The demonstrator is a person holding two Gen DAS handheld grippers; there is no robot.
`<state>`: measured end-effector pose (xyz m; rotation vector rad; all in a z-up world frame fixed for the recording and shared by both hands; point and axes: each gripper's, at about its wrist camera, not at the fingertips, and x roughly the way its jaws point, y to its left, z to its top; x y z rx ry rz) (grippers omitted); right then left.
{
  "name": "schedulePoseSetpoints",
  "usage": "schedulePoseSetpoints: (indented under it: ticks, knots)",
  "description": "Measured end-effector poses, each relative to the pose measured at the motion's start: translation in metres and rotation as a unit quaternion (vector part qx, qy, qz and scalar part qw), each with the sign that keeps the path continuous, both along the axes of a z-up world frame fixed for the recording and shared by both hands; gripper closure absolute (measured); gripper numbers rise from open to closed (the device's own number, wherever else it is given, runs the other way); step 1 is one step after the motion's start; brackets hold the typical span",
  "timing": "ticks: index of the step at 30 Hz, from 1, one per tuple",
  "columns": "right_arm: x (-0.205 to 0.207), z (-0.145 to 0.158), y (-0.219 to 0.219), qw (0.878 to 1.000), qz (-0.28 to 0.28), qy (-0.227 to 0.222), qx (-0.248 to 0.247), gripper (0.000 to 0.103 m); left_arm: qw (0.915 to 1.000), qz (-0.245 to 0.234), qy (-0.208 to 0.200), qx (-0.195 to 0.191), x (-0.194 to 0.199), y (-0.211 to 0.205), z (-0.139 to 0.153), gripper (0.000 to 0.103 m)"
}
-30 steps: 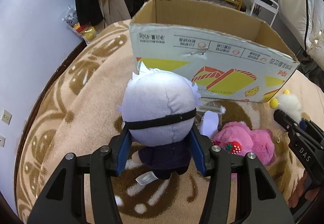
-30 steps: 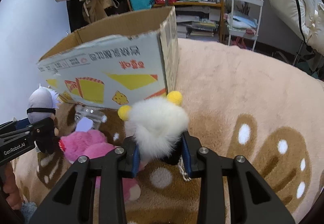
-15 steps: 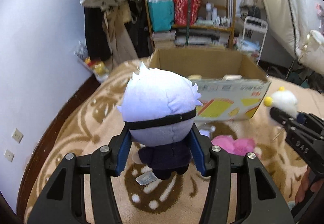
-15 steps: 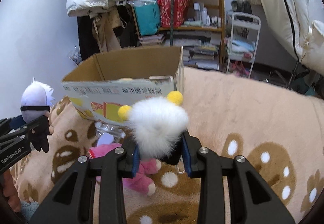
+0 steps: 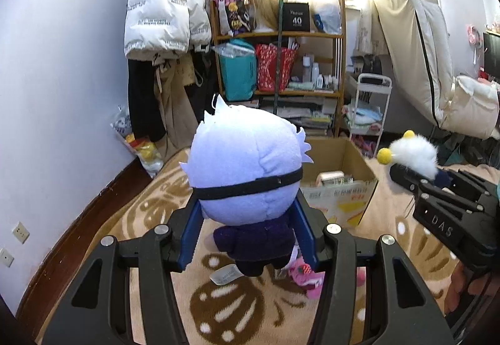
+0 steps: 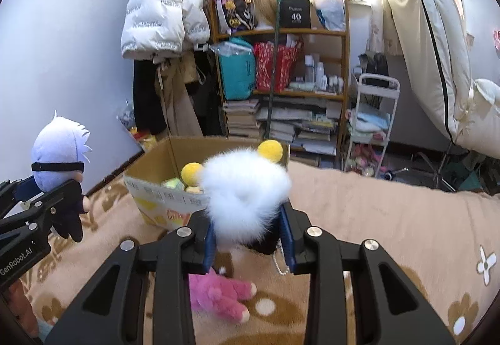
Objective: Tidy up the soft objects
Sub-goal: 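Lift the doll with the left tool while the right tool carries the chick over the box, then open the left tool over the box while the right tool releases the chick inside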
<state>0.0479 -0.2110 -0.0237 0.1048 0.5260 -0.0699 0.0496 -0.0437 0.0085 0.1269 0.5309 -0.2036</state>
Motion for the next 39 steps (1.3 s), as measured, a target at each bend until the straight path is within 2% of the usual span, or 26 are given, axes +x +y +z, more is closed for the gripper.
schedulePoseSetpoints:
  ticks: [7,16,22,26,30,39]
  knots:
    - [0.017,0.011,0.000,1.000,0.009,-0.016,-0.002,0.067,0.9997,0.010,-0.018,-0.013,0.018,0.000,0.017,0.050]
    - [0.043,0.020,-0.011,0.999,0.014,-0.030,0.000,0.067,0.9988,0.007,-0.049,-0.005,0.049,-0.006,0.035,0.050]
    - [0.058,0.022,-0.026,0.998,0.007,-0.043,0.033,0.067,0.9983,0.009,-0.058,-0.003,0.077,-0.010,0.037,0.050]
    - [0.069,0.019,-0.023,0.999,0.011,-0.043,0.023,0.067,0.9988,0.000,-0.047,-0.016,0.094,-0.010,0.032,0.050]
    - [0.085,0.009,-0.019,0.999,0.022,-0.033,0.019,0.067,0.9993,-0.005,-0.038,0.002,0.106,-0.014,0.016,0.049]
    - [0.111,-0.026,-0.009,0.998,0.052,0.017,0.035,0.067,0.9994,-0.009,0.031,-0.009,0.136,-0.017,-0.026,0.048]
